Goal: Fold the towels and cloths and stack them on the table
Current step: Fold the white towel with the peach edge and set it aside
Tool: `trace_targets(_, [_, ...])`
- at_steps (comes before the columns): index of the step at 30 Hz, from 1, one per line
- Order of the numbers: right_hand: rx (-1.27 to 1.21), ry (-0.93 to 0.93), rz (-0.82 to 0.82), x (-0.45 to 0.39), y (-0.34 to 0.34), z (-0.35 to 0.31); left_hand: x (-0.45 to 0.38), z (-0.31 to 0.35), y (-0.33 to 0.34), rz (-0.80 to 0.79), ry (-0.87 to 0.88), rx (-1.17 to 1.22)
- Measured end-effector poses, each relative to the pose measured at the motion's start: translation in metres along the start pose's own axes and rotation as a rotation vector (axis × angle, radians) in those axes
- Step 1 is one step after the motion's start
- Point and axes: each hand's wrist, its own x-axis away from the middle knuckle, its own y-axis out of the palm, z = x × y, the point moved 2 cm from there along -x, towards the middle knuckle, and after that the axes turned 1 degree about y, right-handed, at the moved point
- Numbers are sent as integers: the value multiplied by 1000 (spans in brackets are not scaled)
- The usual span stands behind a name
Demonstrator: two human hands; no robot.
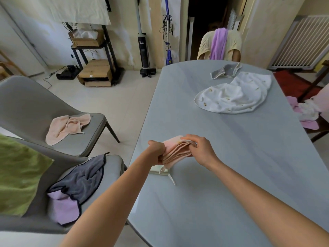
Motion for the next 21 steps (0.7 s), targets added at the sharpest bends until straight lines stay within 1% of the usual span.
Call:
trace_targets(2, [33,-35,-49,-1,-1,0,2,2,-2,29,58,7])
trace_targets(5, [73,-158,-191,-2,-2,-7,-15,5,-16,50,225,-23])
trace_targets(7, [99,-192,-236,-3,-5,-9,-20,6,-21,51,323,-7])
trace_targets(9, [72,-114,-309,0,-5,-2,-16,6,-17,73,465,-45])
trace_targets(10, [-10,-35,-358,4,-6,2,-13,4,-15,84,549,-78])
trace_targets(11, [-151,66,-389,8,-7,5,-9,1,-14,91,622,-111])
trace_targets(12, [-326,169,-391,10,-8,7,-7,-1,-14,87,675,-127])
trace_targets(13, [-497,263,-352,10,-7,6,-6,-1,-16,76,717,-141])
trace_targets(14, [-599,344,-281,6,-5,7,-7,1,-18,59,751,-159])
trace_targets(15, [-641,397,-220,1,-3,6,-7,4,-19,32,787,-178])
trace_targets(16, [-637,414,-196,-7,2,6,-6,8,-19,0,821,-195])
trace_targets(17, [-624,384,-193,-15,11,4,-5,12,-20,-37,848,-206])
trace_targets(19, [-610,261,-179,-27,27,-1,-3,21,-23,-122,888,-186])
trace_targets(21, [-660,198,-187,-35,37,-5,-4,30,-34,-221,897,-148])
